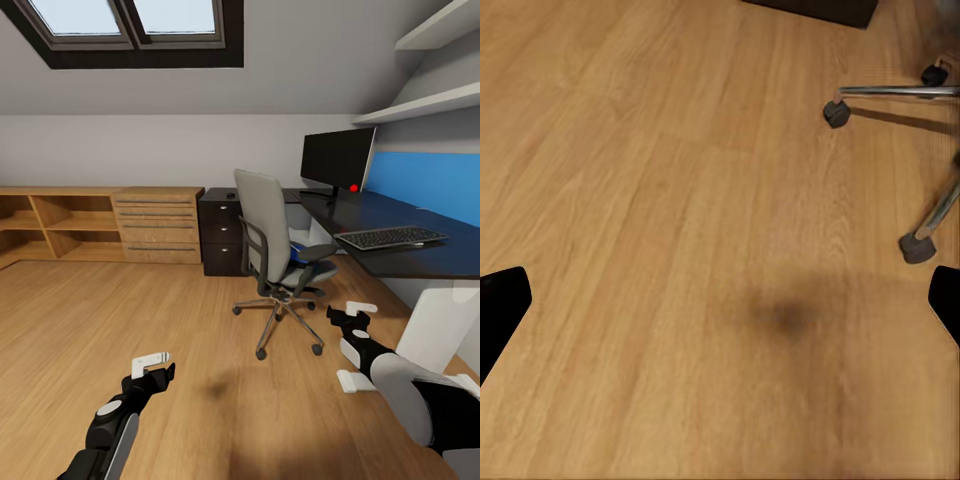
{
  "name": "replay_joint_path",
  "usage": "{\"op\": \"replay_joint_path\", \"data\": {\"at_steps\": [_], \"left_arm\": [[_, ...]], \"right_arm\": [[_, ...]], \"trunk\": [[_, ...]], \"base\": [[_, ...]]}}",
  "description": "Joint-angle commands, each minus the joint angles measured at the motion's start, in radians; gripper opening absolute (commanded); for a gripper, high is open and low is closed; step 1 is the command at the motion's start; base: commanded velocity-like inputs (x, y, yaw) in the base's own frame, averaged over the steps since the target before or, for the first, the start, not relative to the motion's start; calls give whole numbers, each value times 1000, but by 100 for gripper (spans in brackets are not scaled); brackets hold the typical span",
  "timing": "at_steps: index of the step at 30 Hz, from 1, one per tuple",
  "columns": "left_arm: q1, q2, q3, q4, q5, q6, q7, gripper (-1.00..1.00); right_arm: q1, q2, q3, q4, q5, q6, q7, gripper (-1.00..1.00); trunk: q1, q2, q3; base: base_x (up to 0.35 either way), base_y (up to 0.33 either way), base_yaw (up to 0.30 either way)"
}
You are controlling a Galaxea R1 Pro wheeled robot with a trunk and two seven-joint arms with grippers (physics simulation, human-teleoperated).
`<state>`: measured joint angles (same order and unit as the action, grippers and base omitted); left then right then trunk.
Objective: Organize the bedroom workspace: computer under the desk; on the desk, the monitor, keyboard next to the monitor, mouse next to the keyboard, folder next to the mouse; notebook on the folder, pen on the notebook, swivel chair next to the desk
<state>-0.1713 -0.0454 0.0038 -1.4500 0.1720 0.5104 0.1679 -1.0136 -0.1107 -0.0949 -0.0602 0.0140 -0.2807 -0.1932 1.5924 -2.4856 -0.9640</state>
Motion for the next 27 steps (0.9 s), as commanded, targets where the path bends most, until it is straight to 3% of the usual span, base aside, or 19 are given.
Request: {"op": "replay_joint_path", "data": {"at_steps": [1, 8, 14, 15, 27], "left_arm": [[-1, 0, -4, -1, 10, 5, 7, 100], [1, 1, -48, -1, 11, 5, 8, 100], [1, 1, -53, 0, 11, 5, 8, 100], [1, 1, -55, 1, 11, 5, 8, 100], [1, 1, -55, 0, 11, 5, 8, 100]], "right_arm": [[-1, -2, -7, 2, 2, -5, 1, 100], [-2, -10, -8, 3, 2, -13, 1, 100], [-2, -10, -7, 4, 2, -28, 1, 100], [-1, -9, -6, 7, 3, -61, 2, 100], [4, -5, -5, 9, 3, -105, 3, 100]], "trunk": [[0, 0, -1], [0, 0, -1], [0, 0, -1], [0, 0, -1], [0, 0, -1]], "base": [[64, -57, 0], [40, -16, 0], [214, -2, 0], [110, 0, 0], [28, 0, 0]]}}
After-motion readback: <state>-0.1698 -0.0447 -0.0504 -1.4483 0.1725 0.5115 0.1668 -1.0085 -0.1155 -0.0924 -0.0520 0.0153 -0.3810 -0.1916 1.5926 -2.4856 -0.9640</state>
